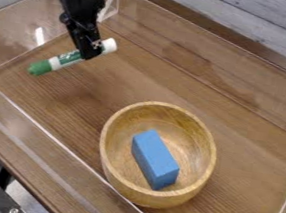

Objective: Put the green marker in the brown bowl

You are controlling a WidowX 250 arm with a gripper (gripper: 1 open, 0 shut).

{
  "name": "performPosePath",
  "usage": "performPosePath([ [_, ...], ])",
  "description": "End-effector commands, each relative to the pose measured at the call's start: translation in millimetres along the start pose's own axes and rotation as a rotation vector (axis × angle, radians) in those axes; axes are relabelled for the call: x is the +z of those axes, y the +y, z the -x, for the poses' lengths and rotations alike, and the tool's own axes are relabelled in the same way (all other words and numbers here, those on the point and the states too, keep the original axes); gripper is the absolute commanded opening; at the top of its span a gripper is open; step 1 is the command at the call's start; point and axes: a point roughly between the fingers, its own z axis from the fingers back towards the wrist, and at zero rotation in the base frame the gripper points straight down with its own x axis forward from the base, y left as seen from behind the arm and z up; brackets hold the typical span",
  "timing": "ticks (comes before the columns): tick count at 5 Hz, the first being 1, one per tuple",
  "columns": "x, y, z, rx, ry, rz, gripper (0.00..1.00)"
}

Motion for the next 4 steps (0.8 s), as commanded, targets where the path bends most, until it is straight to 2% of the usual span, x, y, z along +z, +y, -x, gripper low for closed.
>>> performPosePath([
  [1, 19.3, 0.4, -10.5, -0.042, -0.055, -0.065, 0.00],
  [4, 21.8, -8.7, -8.1, -0.107, -0.095, -0.102, 0.00],
])
